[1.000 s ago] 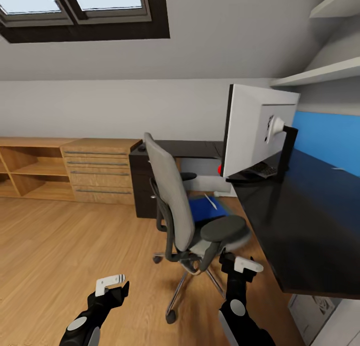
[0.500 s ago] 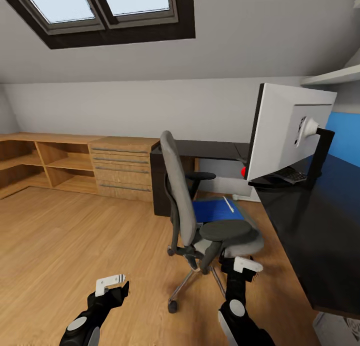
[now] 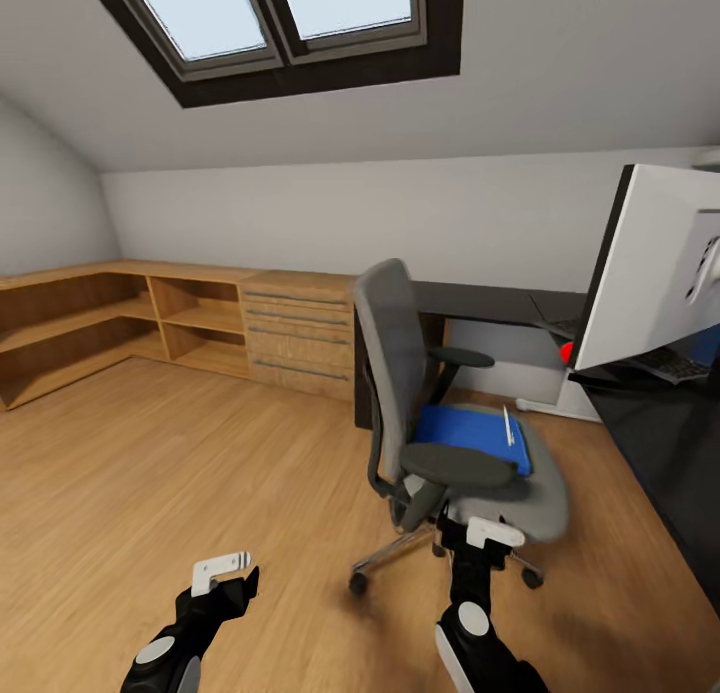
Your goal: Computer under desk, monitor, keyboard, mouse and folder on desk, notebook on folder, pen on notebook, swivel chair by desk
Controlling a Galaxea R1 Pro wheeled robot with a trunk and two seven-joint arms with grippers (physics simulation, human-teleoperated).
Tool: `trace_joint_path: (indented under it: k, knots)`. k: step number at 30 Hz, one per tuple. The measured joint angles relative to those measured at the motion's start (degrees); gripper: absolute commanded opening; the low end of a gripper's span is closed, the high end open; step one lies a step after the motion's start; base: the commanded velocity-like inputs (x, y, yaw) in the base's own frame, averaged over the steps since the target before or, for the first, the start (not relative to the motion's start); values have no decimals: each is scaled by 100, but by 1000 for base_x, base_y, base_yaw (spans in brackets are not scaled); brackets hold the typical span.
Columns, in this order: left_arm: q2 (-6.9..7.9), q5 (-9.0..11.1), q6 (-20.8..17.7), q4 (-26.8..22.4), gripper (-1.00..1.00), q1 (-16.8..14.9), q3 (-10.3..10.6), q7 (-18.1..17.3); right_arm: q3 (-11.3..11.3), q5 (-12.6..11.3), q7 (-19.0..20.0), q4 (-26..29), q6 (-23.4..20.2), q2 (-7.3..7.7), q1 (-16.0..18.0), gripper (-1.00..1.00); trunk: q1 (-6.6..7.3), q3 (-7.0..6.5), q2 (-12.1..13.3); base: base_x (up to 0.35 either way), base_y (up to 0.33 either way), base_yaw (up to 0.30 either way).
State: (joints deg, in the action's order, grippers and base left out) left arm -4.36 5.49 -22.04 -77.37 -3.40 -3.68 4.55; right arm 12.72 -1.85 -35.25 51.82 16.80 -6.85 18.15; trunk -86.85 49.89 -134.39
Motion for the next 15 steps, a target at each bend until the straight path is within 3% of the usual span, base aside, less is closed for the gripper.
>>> trace_joint_path:
  k: [5,8,11,15]
  knots:
    - [-4,0,0,1,100,0,0,0,4,15,7,-3,-6,-3,1,100,0,0,0,-1,5,269]
    - [-8,0,1,1,100,0,1,0,5,18,10,-3,-8,-1,1,100,0,0,0,0,1,97]
    - [-9,-1,1,2,100,-1,1,0,5,15,10,-3,-9,4,0,100,0,0,0,0,0,-19]
    - [-9,-1,1,3,100,-2,2,0,-3,10,10,3,-9,13,-1,100,0,-4,0,0,0,-200]
